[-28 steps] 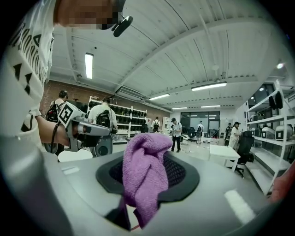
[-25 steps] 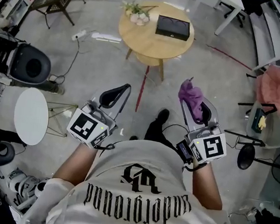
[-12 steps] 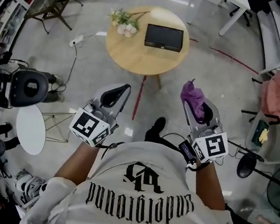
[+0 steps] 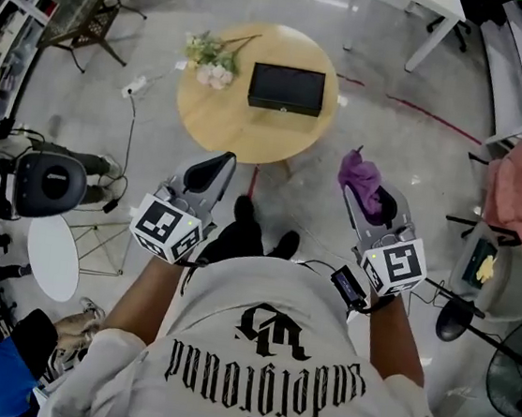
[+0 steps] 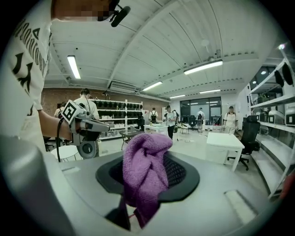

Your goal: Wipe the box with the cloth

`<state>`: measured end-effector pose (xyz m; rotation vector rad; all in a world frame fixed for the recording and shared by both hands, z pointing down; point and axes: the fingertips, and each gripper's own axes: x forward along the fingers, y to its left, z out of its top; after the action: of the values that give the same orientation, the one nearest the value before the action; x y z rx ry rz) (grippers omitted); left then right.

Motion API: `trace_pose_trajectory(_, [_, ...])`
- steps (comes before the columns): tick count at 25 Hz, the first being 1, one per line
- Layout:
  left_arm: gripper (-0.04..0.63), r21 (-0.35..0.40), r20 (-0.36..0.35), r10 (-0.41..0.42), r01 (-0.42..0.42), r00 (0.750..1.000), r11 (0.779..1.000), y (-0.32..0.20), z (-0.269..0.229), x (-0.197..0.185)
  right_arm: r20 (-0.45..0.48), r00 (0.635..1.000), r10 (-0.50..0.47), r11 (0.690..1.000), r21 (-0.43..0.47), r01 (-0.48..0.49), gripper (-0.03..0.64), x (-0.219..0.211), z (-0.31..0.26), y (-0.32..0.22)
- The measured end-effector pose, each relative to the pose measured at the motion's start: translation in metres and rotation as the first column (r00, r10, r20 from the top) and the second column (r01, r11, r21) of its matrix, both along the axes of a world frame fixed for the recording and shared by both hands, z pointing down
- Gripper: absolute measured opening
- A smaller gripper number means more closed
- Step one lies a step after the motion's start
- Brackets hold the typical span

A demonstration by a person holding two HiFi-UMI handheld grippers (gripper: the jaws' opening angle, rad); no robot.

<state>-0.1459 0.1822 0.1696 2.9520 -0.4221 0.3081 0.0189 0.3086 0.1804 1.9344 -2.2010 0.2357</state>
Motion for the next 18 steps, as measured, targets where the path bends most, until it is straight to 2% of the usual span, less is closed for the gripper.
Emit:
trace_pose_trajectory(5, [0.009,-0.016,0.038,0.025,-0.024,0.999,1.0,-0.04,0.026,0.021,-0.006,1.0,0.0,0.999,-0.04,0.0,0.14,0.015,0.021,-0.035])
trace_pose_trajectory(10, [0.009,-0.095,0.054,0.026,-0.021,0.998,0.995,-0.091,0.059,0.047,0.02,1.0,0.017,0.995,-0.097,-0.015,0.14,0.039,0.047,-0.073])
trace_pose_trajectory(18, [0.052,-0.209,0.142,0.084,-0.053,0.986,0.976,-0.193,0.13,0.069,0.056,0.995,0.088,0.973,-0.217,-0.074,0.141,0.06,0.107,-0.161])
